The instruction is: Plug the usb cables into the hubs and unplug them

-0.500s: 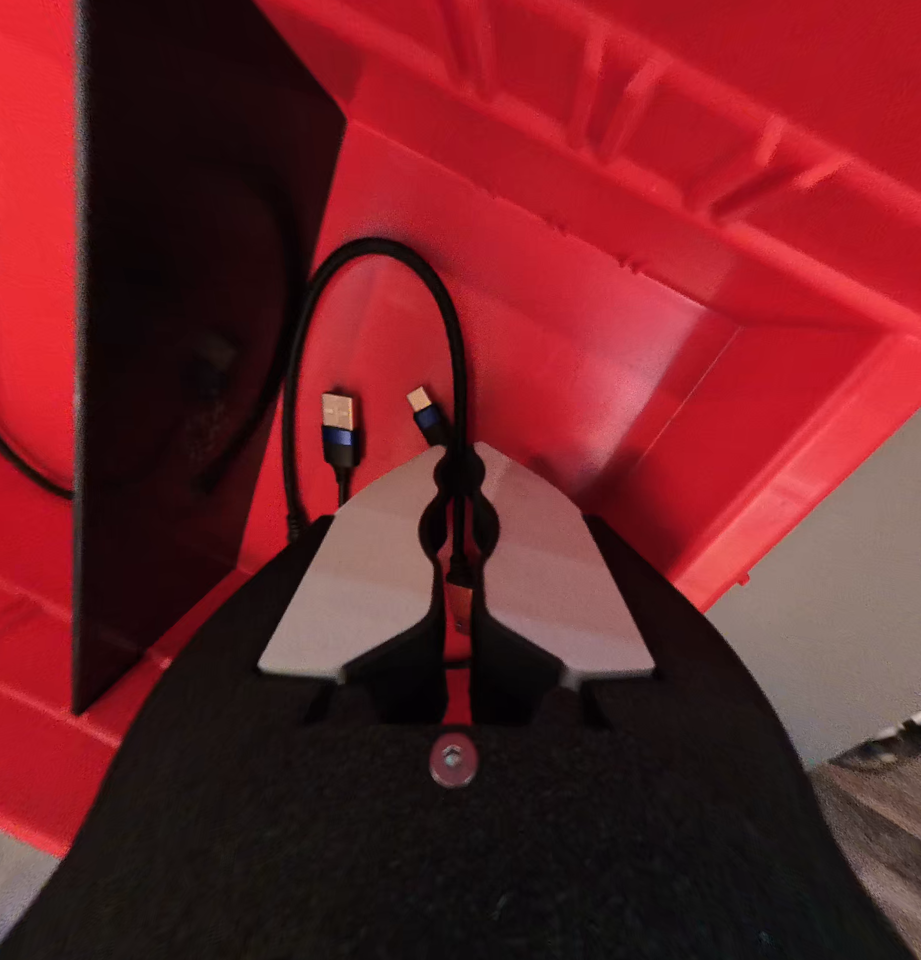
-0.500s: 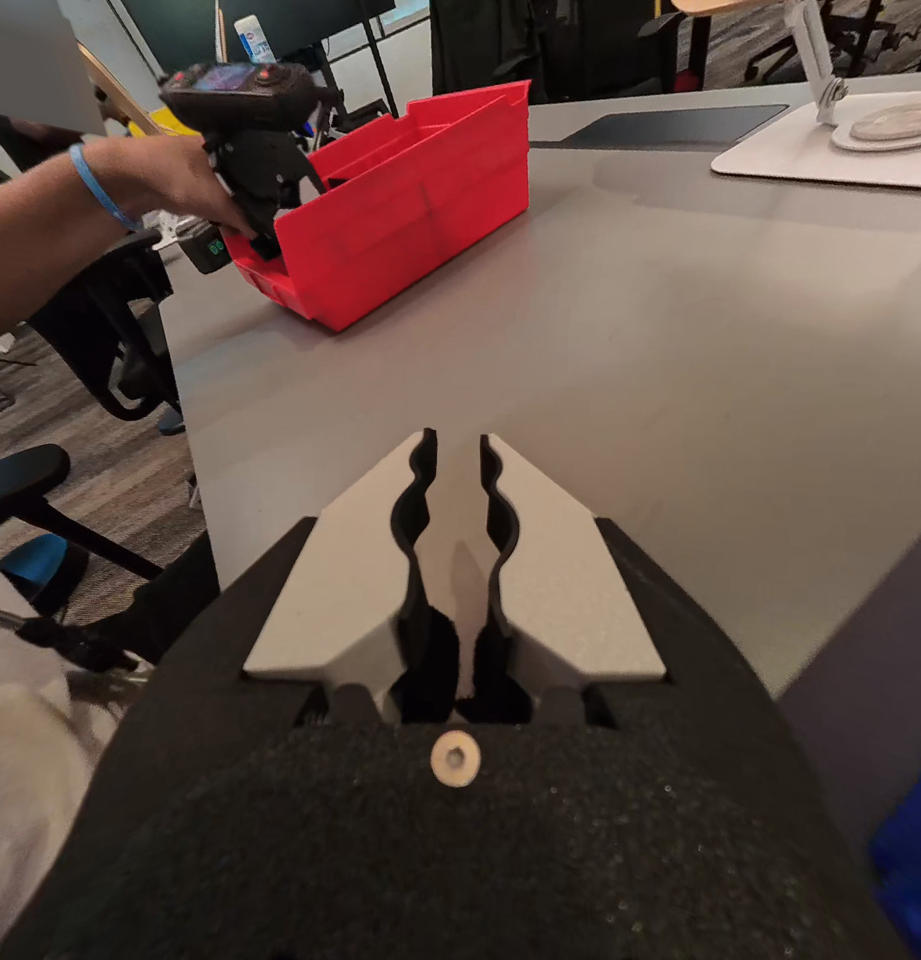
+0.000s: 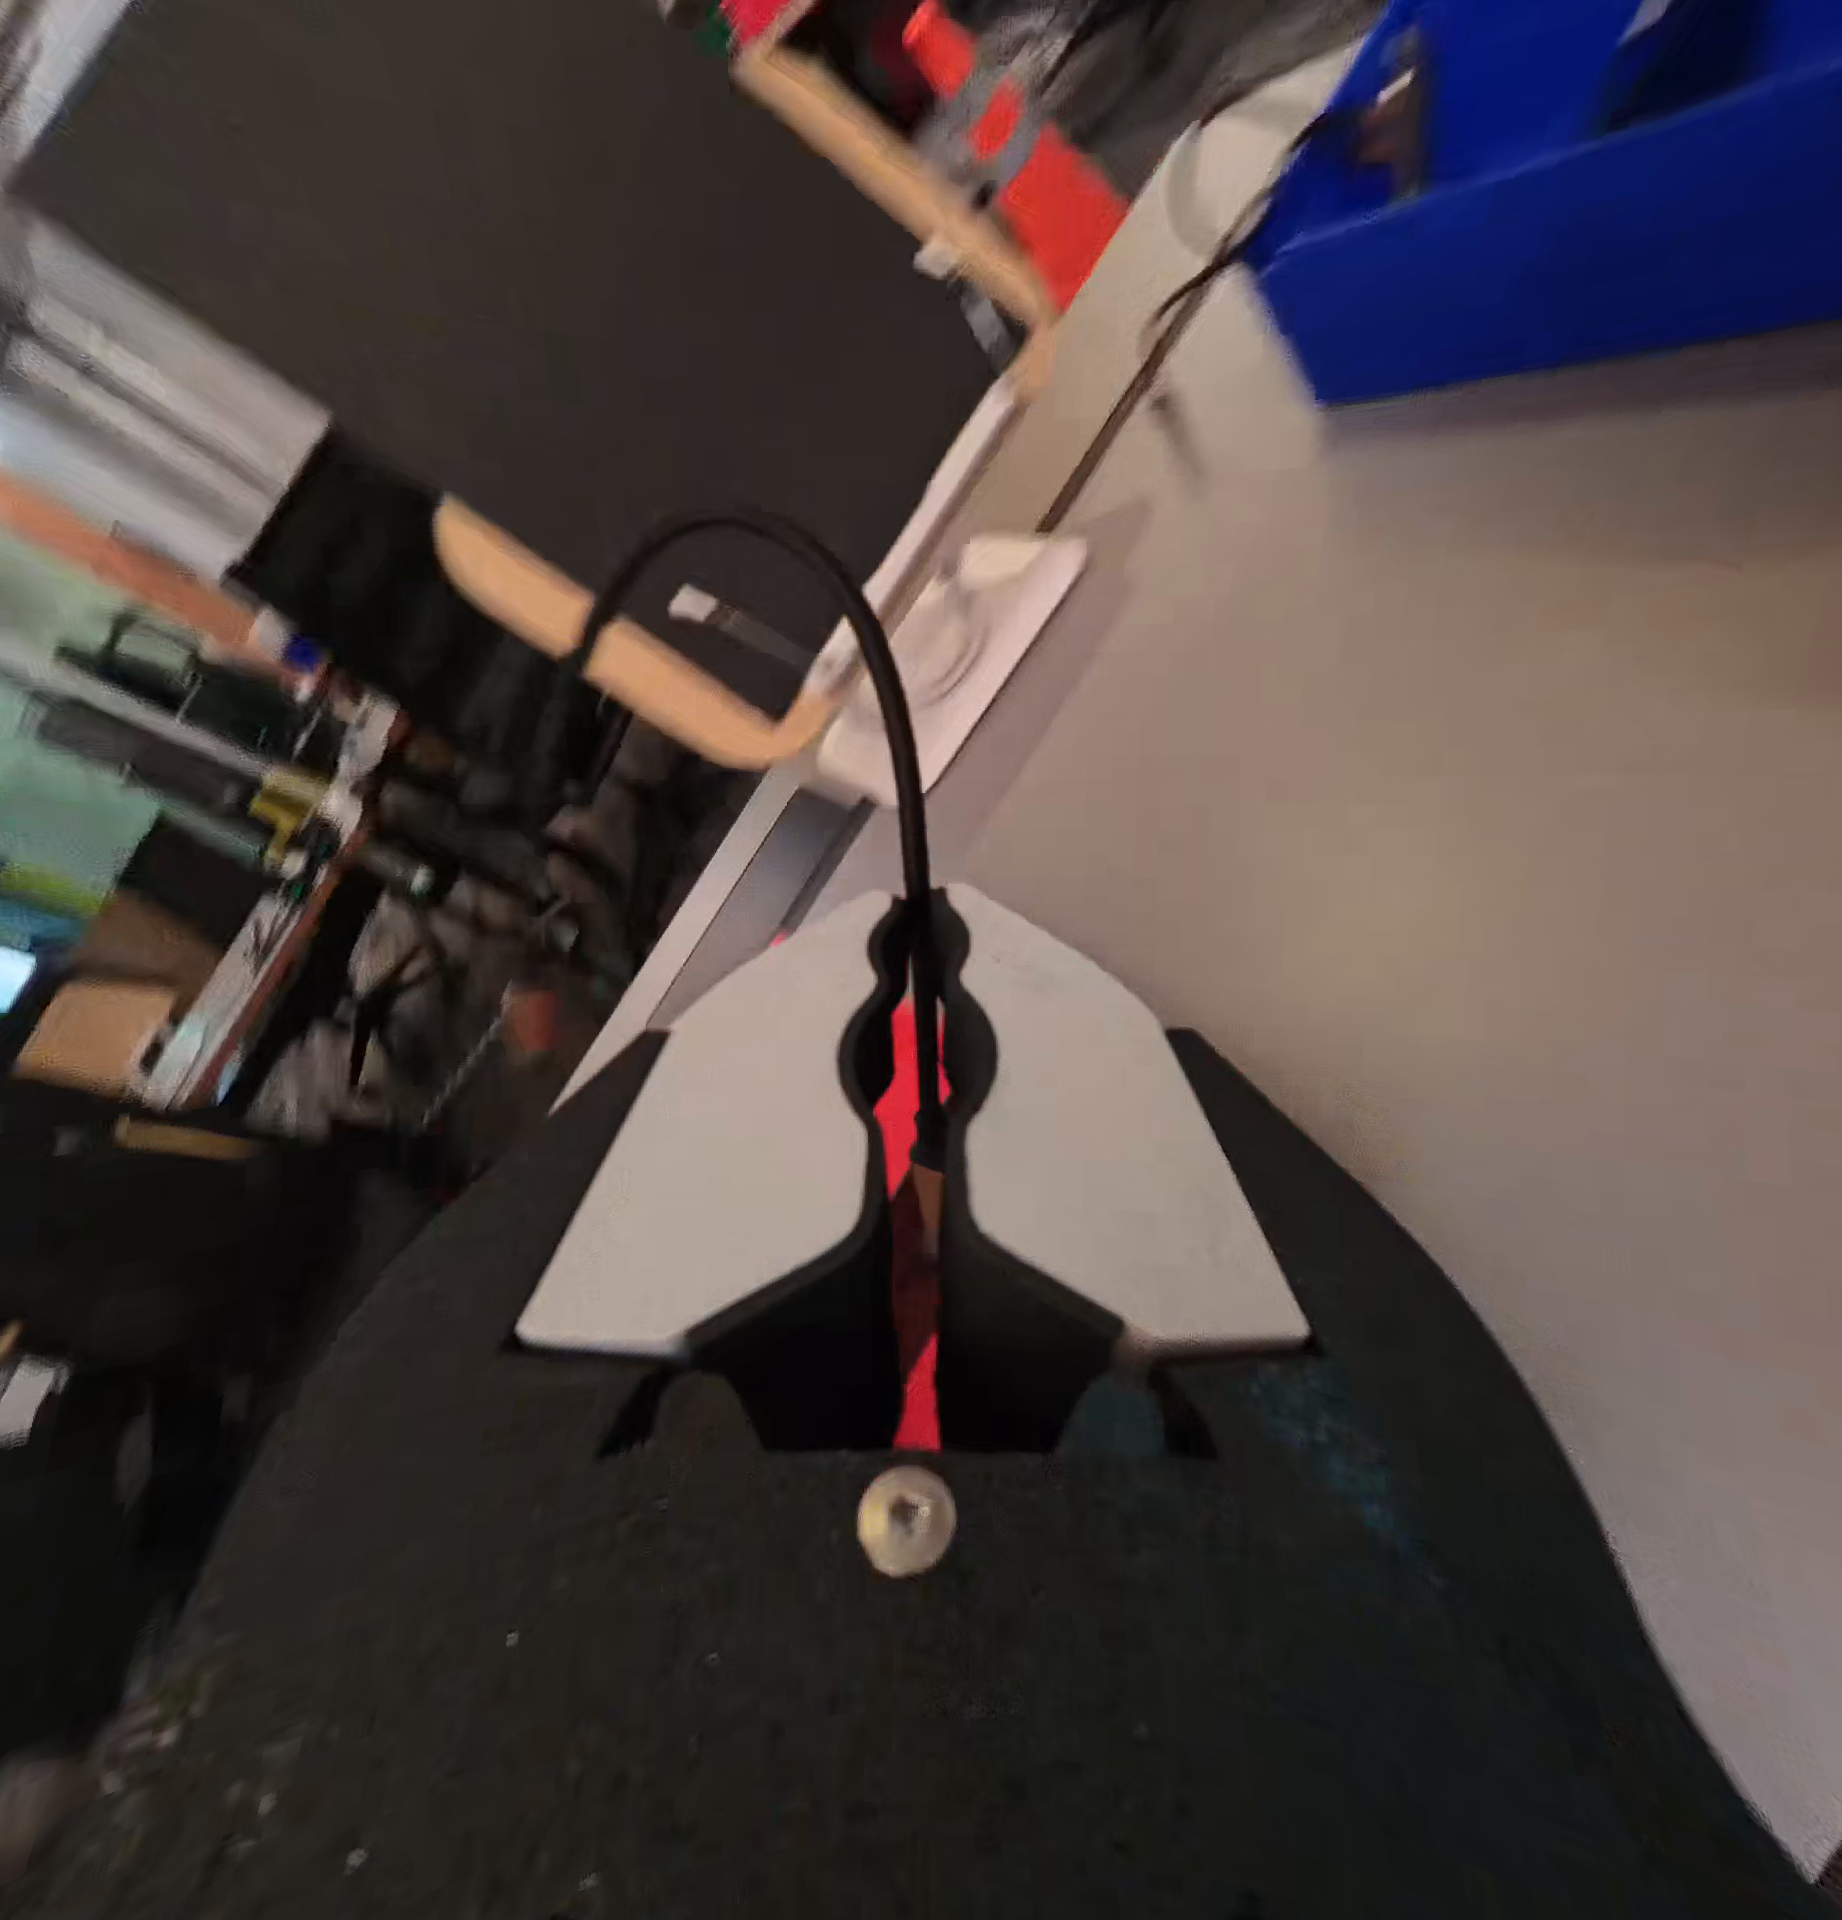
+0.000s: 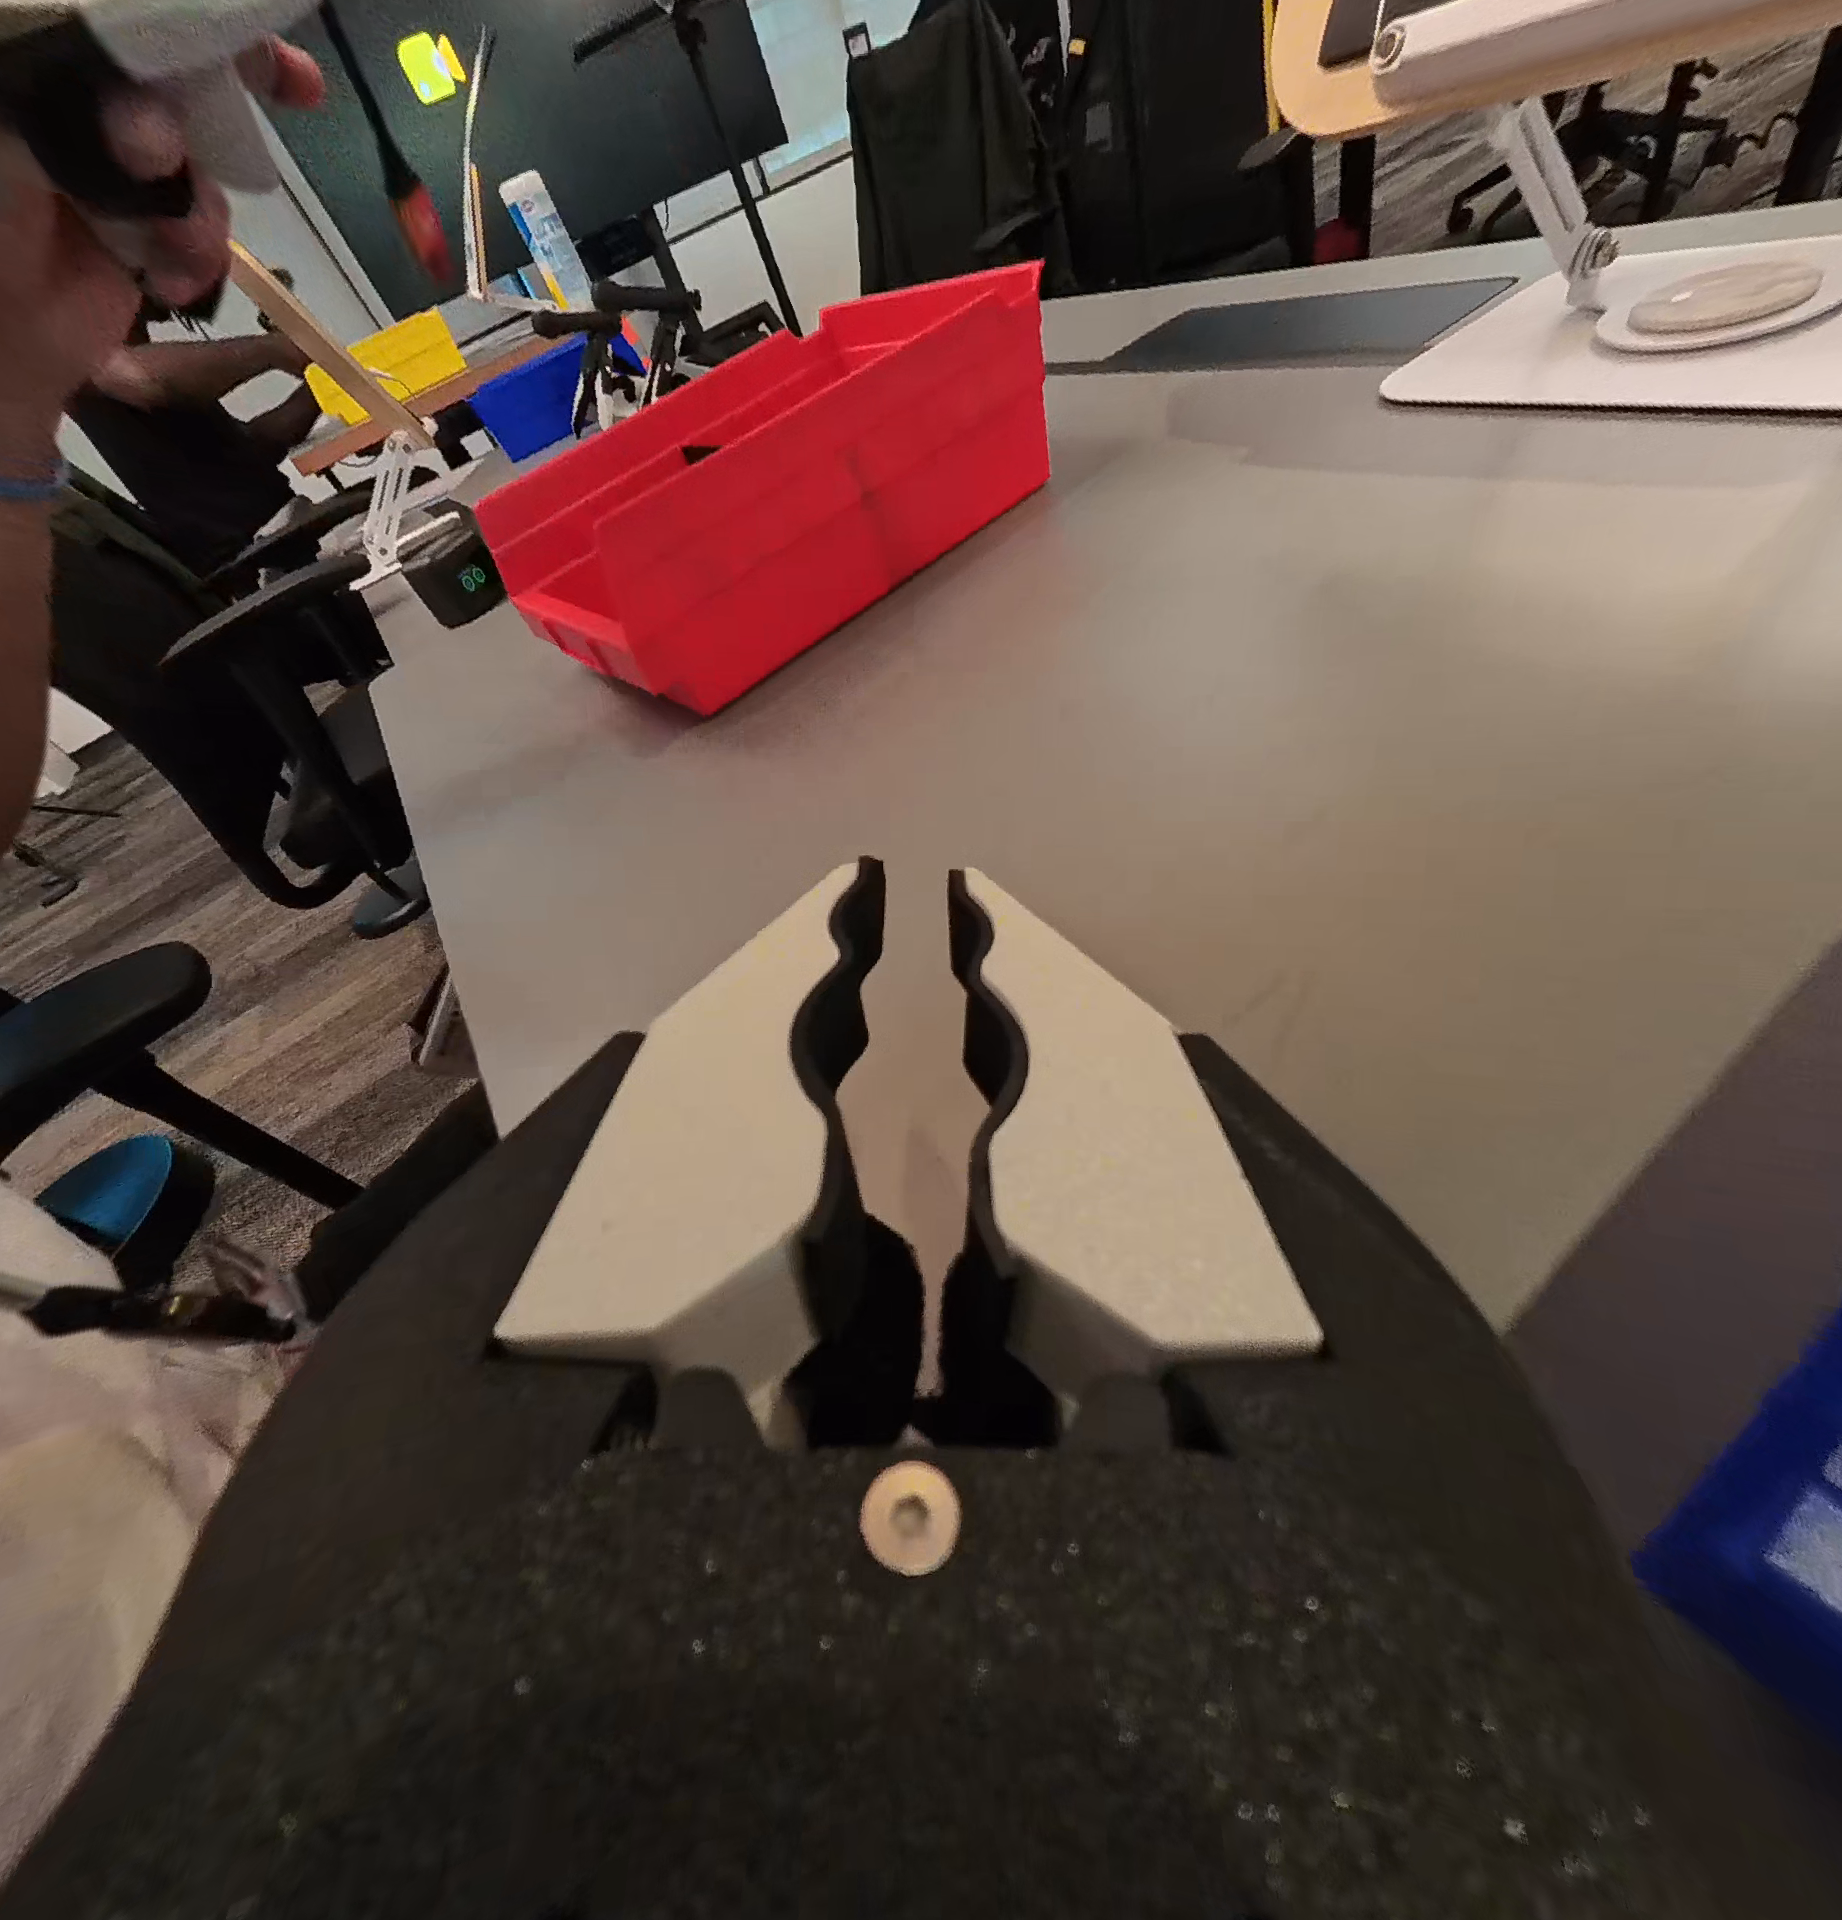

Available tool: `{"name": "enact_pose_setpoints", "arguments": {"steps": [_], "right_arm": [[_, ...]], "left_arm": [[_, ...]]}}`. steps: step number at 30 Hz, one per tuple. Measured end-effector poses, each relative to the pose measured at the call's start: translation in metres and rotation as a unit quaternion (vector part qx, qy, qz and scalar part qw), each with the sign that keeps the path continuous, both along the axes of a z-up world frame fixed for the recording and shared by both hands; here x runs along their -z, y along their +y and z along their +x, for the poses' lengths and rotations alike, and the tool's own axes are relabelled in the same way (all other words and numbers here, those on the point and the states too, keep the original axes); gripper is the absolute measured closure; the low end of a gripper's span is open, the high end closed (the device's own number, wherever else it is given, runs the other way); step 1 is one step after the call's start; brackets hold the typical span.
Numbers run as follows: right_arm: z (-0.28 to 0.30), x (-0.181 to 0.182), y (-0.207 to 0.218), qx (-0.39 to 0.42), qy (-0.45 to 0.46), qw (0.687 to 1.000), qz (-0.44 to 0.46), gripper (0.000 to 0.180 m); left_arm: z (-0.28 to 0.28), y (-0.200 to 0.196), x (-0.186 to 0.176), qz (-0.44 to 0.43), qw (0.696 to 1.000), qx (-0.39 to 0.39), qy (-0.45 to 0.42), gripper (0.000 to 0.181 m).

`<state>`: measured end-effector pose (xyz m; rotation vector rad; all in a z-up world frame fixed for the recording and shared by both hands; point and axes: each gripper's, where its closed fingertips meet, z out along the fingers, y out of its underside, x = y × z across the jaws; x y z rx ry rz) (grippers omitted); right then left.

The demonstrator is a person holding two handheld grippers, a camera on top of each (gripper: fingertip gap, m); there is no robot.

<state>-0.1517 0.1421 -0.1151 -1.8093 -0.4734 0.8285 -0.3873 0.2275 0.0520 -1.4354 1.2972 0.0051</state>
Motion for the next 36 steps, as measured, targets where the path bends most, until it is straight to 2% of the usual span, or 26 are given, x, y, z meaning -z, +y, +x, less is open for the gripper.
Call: {"name": "enact_pose_setpoints", "arguments": {"steps": [2, 4, 7, 9, 13, 14, 16, 19, 22, 25, 26, 29, 30, 32, 34, 35, 36], "right_arm": [[0.005, -0.002, -0.002, 0.008, 0.001, 1.000, 0.004, 0.168], [0.012, -0.003, -0.003, 0.020, -0.004, 1.000, 0.011, 0.168], [0.022, -0.006, -0.005, 0.035, -0.008, 0.999, 0.019, 0.169], [0.025, -0.008, -0.006, 0.039, -0.004, 0.999, 0.021, 0.169], [0.023, -0.007, -0.009, 0.032, 0.012, 0.999, 0.010, 0.170], [0.021, -0.006, -0.010, 0.028, 0.013, 0.999, 0.007, 0.170], [0.018, -0.004, -0.011, 0.021, 0.012, 1.000, 0.004, 0.170], [0.013, -0.002, -0.011, 0.014, 0.004, 1.000, 0.002, 0.170], [0.009, 0.000, -0.011, 0.006, 0.004, 1.000, -0.002, 0.170], [0.005, 0.000, -0.010, -0.001, 0.007, 1.000, -0.005, 0.170], [0.003, 0.001, -0.010, -0.003, 0.008, 1.000, -0.006, 0.170], [0.001, 0.001, -0.008, -0.005, 0.007, 1.000, -0.009, 0.170], [0.001, 0.001, -0.008, -0.005, 0.007, 1.000, -0.009, 0.170], [0.003, 0.001, -0.009, -0.002, 0.007, 1.000, -0.008, 0.170], [0.007, 0.002, -0.008, 0.003, 0.001, 1.000, -0.007, 0.170], [0.009, 0.002, -0.008, 0.006, 0.000, 1.000, -0.007, 0.170], [0.011, 0.003, -0.007, 0.008, 0.001, 1.000, -0.008, 0.170]], "left_arm": [[0.049, -0.028, 0.031, -0.010, 0.996, 0.079, 0.029, 0.177], [0.090, -0.051, 0.081, -0.017, 0.985, 0.149, 0.081, 0.178], [0.125, -0.069, 0.156, -0.020, 0.966, 0.200, 0.163, 0.178], [0.133, -0.072, 0.192, -0.017, 0.956, 0.213, 0.203, 0.177], [0.131, -0.085, 0.231, -0.105, 0.952, 0.203, 0.202, 0.177], [0.127, -0.089, 0.233, -0.130, 0.953, 0.195, 0.192, 0.174], [0.119, -0.098, 0.225, -0.198, 0.953, 0.179, 0.145, 0.154], [0.094, -0.091, 0.174, -0.282, 0.947, 0.153, 0.012, 0.152], [0.030, -0.032, 0.132, -0.304, 0.950, 0.052, -0.056, 0.156], [-0.044, 0.027, 0.148, -0.334, 0.940, -0.064, -0.005, 0.125], [-0.048, 0.032, 0.151, -0.390, 0.918, -0.065, -0.032, 0.115], [-0.043, 0.026, 0.153, -0.572, 0.818, -0.022, -0.052, 0.131], [-0.038, 0.024, 0.144, -0.597, 0.799, 0.000, -0.070, 0.143], [-0.030, 0.023, 0.126, -0.585, 0.804, 0.041, -0.101, 0.150], [-0.029, 0.025, 0.097, -0.576, 0.798, 0.082, -0.160, 0.150], [-0.037, 0.034, 0.091, -0.561, 0.805, 0.067, -0.182, 0.152], [-0.053, 0.048, 0.101, -0.533, 0.831, 0.014, -0.161, 0.155]]}}
